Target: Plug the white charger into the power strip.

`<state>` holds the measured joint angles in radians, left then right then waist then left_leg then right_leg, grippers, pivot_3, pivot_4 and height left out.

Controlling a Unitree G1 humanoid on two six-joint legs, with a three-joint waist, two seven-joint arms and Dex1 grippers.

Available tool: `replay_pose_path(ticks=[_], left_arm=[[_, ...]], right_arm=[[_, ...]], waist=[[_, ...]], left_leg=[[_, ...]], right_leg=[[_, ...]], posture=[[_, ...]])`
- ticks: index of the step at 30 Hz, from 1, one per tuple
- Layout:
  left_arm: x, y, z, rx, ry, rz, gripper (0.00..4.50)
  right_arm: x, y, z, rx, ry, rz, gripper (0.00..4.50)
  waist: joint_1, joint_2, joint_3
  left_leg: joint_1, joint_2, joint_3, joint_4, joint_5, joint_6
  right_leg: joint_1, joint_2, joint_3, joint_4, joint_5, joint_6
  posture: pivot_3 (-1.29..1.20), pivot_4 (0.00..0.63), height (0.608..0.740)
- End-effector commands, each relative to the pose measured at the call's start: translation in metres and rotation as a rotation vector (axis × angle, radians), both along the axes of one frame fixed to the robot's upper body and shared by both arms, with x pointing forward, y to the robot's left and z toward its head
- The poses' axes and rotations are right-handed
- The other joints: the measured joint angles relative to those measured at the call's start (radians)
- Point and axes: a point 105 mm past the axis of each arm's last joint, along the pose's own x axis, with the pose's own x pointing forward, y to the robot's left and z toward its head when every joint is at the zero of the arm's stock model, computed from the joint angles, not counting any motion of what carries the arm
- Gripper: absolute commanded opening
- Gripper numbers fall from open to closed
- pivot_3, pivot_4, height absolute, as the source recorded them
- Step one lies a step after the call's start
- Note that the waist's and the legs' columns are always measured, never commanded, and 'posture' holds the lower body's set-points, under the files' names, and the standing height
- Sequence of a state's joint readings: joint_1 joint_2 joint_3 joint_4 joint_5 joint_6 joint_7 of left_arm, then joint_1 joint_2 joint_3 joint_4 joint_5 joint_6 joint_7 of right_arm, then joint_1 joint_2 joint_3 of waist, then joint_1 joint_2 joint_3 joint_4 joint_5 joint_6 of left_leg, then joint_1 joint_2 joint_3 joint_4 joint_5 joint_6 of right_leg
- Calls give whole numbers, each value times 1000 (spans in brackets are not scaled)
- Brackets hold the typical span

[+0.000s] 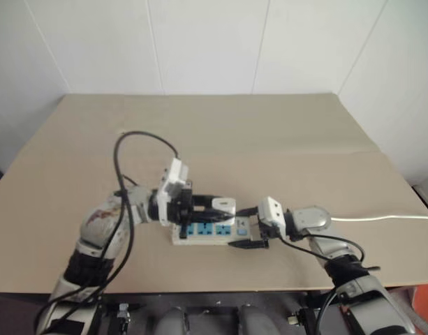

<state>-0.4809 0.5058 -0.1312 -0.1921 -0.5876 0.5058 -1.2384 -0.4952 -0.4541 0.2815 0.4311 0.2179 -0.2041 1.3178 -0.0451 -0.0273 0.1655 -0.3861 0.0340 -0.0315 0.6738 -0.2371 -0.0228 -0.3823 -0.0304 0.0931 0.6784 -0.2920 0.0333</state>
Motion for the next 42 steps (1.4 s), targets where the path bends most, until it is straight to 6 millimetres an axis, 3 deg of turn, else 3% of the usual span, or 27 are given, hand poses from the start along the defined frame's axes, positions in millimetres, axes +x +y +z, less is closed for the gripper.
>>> replay_pose_path(ticks=[1,23,42], left_arm=[[-2,-1,-5,-12,-69,-9,1009],[11,-13,-46,4,-94,32,1009],[22,-6,-56,29,-88,73,1009]], right_arm=[[-16,-6,-35,-122,117,23,3445],[-19,-9,-37,-128,126,12,3445],[-20,-11,-37,-134,136,9,3445]], waist=[[0,0,0],[0,0,-1],[1,0,-1]], left_leg=[[0,0,0,-1,0,0],[0,0,1,-6,0,0],[0,0,1,-7,0,0]], right_leg=[[0,0,0,0,0,0],[0,0,1,-5,0,0],[0,0,1,-7,0,0]], posture=[[0,150,740],[0,150,740],[0,150,740]])
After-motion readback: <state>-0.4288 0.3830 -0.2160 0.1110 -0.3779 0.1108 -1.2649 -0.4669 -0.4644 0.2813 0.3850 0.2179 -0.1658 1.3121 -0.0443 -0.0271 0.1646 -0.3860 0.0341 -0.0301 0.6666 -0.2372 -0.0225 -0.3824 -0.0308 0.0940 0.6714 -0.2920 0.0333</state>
